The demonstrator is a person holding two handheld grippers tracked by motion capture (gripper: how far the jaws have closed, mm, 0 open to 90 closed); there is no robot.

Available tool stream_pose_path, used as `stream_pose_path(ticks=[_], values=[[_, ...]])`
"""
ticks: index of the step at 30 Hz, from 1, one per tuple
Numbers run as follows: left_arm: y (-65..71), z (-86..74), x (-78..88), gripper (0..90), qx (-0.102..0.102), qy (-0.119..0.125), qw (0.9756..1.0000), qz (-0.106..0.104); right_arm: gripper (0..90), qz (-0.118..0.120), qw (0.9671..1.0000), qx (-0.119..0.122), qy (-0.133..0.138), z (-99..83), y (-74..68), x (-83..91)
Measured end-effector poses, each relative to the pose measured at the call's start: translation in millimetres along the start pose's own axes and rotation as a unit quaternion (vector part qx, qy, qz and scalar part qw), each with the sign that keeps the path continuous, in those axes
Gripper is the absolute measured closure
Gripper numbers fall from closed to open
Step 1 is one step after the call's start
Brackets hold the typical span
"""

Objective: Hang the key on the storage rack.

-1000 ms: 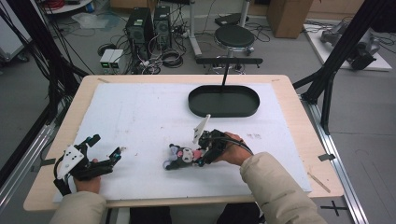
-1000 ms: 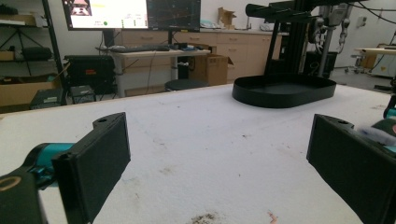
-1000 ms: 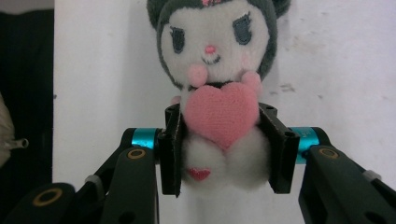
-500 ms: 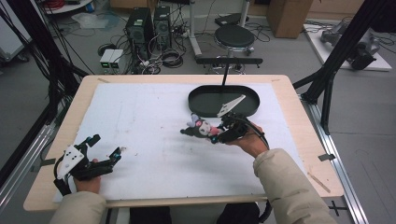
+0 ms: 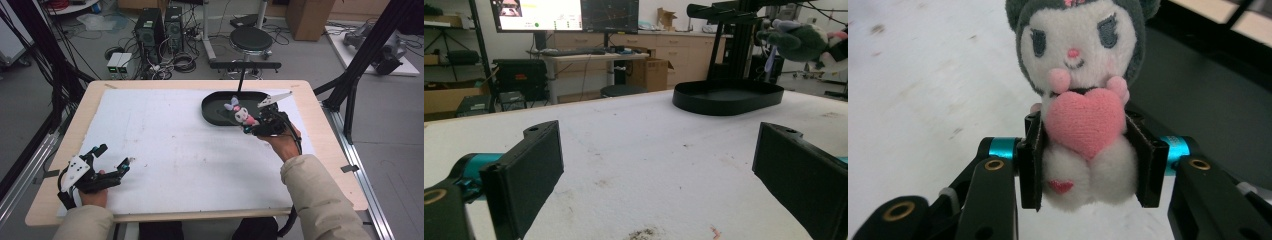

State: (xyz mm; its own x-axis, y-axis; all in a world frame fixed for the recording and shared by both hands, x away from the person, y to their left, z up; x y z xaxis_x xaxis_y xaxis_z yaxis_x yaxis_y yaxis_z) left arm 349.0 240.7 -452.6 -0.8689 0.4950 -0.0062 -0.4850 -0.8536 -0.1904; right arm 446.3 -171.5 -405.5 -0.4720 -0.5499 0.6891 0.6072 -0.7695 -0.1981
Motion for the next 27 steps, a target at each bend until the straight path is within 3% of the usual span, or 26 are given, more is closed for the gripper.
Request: stream_pose_path(ticks=[6, 8, 11, 18, 20, 27], values=[[0.1, 0.1, -0.1, 6.5, 0.0, 0.0, 1.0, 0.0, 56.8, -0.028, 0.9983, -0.04, 0.032, 14.0, 21.6, 13.9], [0.1, 0.0, 0.0, 6.4, 0.0, 0.0, 1.0, 0.0, 56.8, -0.035, 0.9959, -0.066, 0.05, 22.7, 31.9, 20.9], [0.1, 0.0, -0.1, 6.5, 0.0, 0.0, 1.0, 0.0, 56.7, -0.041, 0.9932, -0.083, 0.07, 29.5, 40.1, 27.1], [0.3, -0.1, -0.2, 6.5, 0.001, 0.0, 1.0, -0.001, 56.8, -0.065, 0.9884, -0.105, 0.088, 40.7, 54.9, 36.2], [0.3, 0.0, -0.2, 6.5, 0.0, 0.0, 1.0, -0.001, 56.8, -0.063, 0.9863, -0.116, 0.099, 47.5, 59.0, 39.2], [0.3, 0.0, -0.2, 6.4, 0.0, 0.0, 1.0, -0.001, 56.8, -0.067, 0.9837, -0.129, 0.107, 59.2, 69.8, 43.0]])
Point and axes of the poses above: each handheld gripper's, and its own axes: x roughly backward along the jaws, z roughly out of its top, y roughly to its right, the point moved 10 cm from there along -x, roughly forward along the jaws, and after that the axes turned 12 degrees about -x, right-handed, at the moved point
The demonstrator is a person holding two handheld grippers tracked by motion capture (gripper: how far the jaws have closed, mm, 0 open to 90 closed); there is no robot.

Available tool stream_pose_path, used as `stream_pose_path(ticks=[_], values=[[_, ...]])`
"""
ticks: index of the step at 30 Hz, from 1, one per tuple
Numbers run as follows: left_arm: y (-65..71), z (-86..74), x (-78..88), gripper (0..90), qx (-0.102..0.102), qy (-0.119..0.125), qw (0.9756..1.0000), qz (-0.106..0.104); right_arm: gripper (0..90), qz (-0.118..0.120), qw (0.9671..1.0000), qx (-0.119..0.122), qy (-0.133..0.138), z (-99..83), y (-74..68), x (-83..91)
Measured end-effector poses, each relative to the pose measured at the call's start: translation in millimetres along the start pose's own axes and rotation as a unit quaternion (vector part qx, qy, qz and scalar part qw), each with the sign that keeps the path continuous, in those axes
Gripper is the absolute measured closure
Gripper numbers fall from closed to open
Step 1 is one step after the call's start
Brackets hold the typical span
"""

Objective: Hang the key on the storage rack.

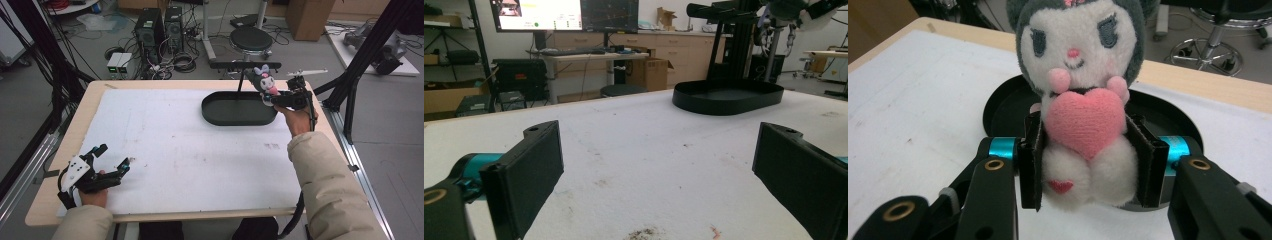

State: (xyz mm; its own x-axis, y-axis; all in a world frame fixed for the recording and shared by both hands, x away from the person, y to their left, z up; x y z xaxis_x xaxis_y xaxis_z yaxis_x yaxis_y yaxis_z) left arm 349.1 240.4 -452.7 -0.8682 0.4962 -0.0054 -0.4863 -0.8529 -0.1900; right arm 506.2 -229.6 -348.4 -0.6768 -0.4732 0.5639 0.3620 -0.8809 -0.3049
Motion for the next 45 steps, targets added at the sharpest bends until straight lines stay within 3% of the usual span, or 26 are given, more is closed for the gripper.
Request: stream_pose_path(ticks=[26, 35, 45], values=[[-0.3, -0.3, -0.2, 6.5, 0.0, -0.001, 1.0, 0.0, 56.7, -0.02, 0.9995, -0.017, 0.017, 36.9, 13.9, -21.2], [-0.1, -0.2, -0.2, 6.5, 0.0, -0.001, 1.0, 0.0, 56.7, -0.026, 0.9992, -0.022, 0.02, 40.8, 21.7, -23.0], [0.2, -0.4, 0.0, 6.5, -0.002, -0.002, 1.0, -0.001, 56.3, -0.039, 0.9991, -0.016, -0.001, 34.4, 28.5, -19.7]])
Point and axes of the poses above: each handheld gripper's, and its own axes: x roughly backward along the jaws, z roughly out of its top, y roughly to its right, the point moved 10 cm from there along -x, roughly forward along the jaws, and after that the axes turned 12 degrees about -x, right-handed, at the moved point
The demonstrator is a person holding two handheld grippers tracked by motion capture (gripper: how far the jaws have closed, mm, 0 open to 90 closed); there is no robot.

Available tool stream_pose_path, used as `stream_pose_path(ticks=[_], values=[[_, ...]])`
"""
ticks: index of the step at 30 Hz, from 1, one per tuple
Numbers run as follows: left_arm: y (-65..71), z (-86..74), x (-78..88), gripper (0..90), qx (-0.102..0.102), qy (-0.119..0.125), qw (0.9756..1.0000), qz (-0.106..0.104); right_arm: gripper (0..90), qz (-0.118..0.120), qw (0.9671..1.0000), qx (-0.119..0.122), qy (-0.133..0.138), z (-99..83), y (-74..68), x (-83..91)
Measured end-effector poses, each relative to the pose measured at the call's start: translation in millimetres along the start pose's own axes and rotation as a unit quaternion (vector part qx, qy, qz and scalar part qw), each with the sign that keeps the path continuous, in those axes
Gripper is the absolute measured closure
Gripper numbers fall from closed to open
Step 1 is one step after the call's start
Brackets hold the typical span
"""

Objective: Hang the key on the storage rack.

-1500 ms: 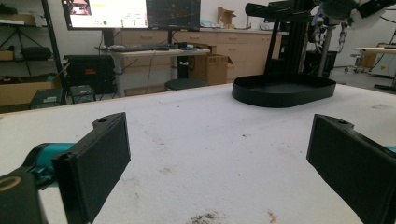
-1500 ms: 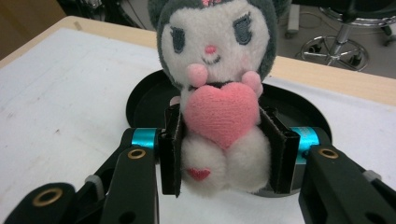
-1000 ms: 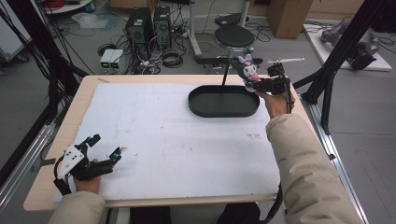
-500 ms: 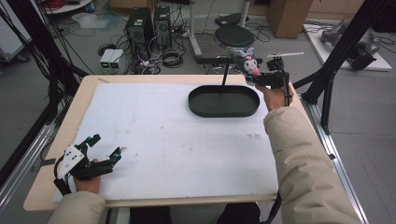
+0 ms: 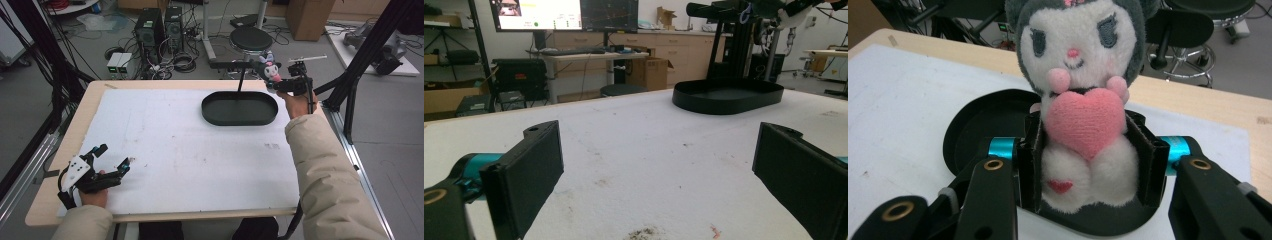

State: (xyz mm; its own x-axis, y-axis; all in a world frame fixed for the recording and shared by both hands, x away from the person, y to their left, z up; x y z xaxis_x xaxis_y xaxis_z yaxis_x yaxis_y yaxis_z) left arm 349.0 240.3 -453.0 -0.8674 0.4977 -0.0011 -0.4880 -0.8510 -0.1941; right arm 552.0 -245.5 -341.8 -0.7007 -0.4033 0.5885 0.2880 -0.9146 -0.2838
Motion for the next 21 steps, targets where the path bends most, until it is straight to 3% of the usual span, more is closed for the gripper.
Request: stream_pose_path(ticks=[10, 12, 21], values=[[0.0, 0.3, 0.2, 6.5, -0.001, 0.002, 1.0, 0.001, 56.3, -0.007, 0.9997, 0.008, -0.021, -7.1, 0.0, 1.8], [0.1, 0.2, 0.2, 6.5, -0.002, 0.001, 1.0, 0.0, 56.3, -0.007, 0.9998, 0.013, -0.014, -9.6, -0.3, 2.3], [0.2, 0.4, 0.3, 6.5, -0.002, 0.002, 1.0, 0.001, 56.3, -0.011, 0.9996, 0.003, -0.027, -29.0, 8.1, -1.1]])
Point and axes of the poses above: each handheld gripper's, and its own axes: x roughly backward along the jaws, z roughly out of its top, y roughly to its right, the point moved 10 cm from there along -x, roughly forward along the jaws, and after that the axes turned 12 degrees about -x, right-handed, at the moved point
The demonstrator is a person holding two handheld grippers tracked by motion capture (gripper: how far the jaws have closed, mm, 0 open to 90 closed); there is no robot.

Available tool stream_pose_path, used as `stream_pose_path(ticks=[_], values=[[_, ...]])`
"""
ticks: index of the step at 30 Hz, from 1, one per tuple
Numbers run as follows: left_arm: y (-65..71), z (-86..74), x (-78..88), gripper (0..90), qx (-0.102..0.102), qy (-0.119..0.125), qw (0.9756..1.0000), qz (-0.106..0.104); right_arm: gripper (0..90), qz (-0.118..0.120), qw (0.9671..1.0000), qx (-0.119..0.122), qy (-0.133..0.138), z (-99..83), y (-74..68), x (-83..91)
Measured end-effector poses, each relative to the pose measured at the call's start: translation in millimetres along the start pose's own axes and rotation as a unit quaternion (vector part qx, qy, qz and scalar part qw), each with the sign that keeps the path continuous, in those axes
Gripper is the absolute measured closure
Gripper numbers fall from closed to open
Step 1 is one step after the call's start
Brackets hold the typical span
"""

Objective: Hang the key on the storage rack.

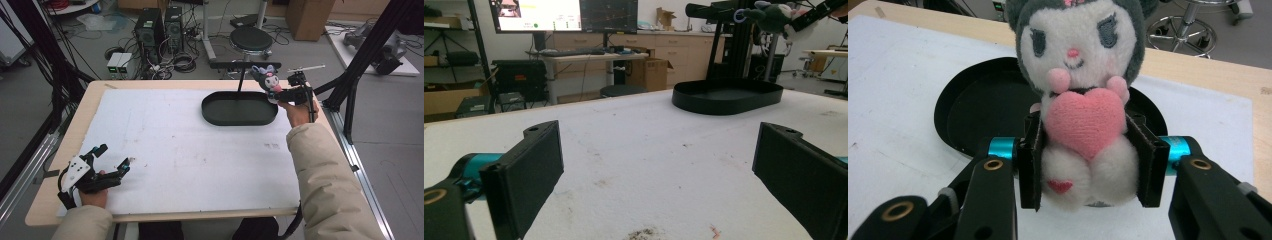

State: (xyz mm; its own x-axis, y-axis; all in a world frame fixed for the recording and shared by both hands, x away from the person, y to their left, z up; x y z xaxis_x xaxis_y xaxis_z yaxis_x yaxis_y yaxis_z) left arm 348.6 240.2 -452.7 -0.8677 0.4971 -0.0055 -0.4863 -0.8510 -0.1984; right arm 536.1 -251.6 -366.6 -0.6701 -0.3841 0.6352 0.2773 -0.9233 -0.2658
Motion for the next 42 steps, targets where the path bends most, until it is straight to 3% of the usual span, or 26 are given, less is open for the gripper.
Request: stream_pose_path(ticks=[6, 24, 30, 32, 33, 34, 35, 36, 37, 40, 42], values=[[0.0, 0.0, 0.0, 6.5, 0.0, 0.0, 1.0, 0.0, 56.2, 0.002, 1.0, -0.003, -0.007, -6.2, 0.6, -6.1], [-0.4, -0.6, -0.5, 6.5, 0.002, -0.003, 1.0, 0.0, 55.1, 0.014, 0.9993, -0.021, -0.027, -24.0, 9.3, -47.6], [-0.2, -0.7, -0.6, 6.5, 0.001, -0.004, 1.0, 0.0, 53.0, 0.012, 0.9993, -0.015, -0.033, -25.5, 10.5, -52.9], [-0.4, -0.7, -0.6, 6.5, 0.001, -0.004, 1.0, 0.0, 40.4, 0.047, 0.9978, -0.015, -0.045, -28.3, 5.7, -55.5], [-0.2, -0.7, -0.6, 6.5, 0.001, -0.004, 1.0, 0.0, 40.4, 0.047, 0.9978, -0.015, -0.045, -28.3, 5.7, -55.5], [-0.3, -0.7, -0.6, 6.5, 0.0, -0.004, 1.0, 0.0, 30.6, 0.05, 0.9977, -0.013, -0.045, -28.5, 5.0, -56.1], [-0.2, -0.6, -0.7, 6.4, 0.001, -0.004, 1.0, 0.0, 12.4, 0.057, 0.9972, -0.02, -0.042, -29.2, 1.9, -54.3], [-0.2, -0.7, -0.6, 6.4, 0.001, -0.004, 1.0, -0.001, 12.4, 0.057, 0.9972, -0.02, -0.042, -29.2, 1.9, -54.3], [-0.3, -0.7, -0.6, 6.5, 0.0, -0.004, 1.0, 0.0, 3.0, 0.047, 0.9982, -0.02, -0.032, -28.1, 0.9, -52.3], [0.1, -0.2, -0.4, 6.4, 0.0, -0.002, 1.0, -0.001, 0.6, 0.048, 0.9986, 0.009, -0.02, -27.5, -7.8, -39.0], [0.2, 0.3, -0.2, 6.4, 0.001, 0.001, 1.0, 0.001, 0.6, 0.057, 0.9982, 0.014, -0.013, -29.7, -14.9, -27.1]])
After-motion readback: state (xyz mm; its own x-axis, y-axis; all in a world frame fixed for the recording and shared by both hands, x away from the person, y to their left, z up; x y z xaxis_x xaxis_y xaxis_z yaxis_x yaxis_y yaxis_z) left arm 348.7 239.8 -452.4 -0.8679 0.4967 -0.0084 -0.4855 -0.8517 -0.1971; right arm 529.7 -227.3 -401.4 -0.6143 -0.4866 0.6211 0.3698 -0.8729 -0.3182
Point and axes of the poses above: each handheld gripper's, and its own axes: x roughly backward along the jaws, z roughly out of its top, y roughly to its right, the point moved 10 cm from there along -x, roughly forward along the jaws, and after that the axes turned 12 degrees about -x, right-handed, at the moved point
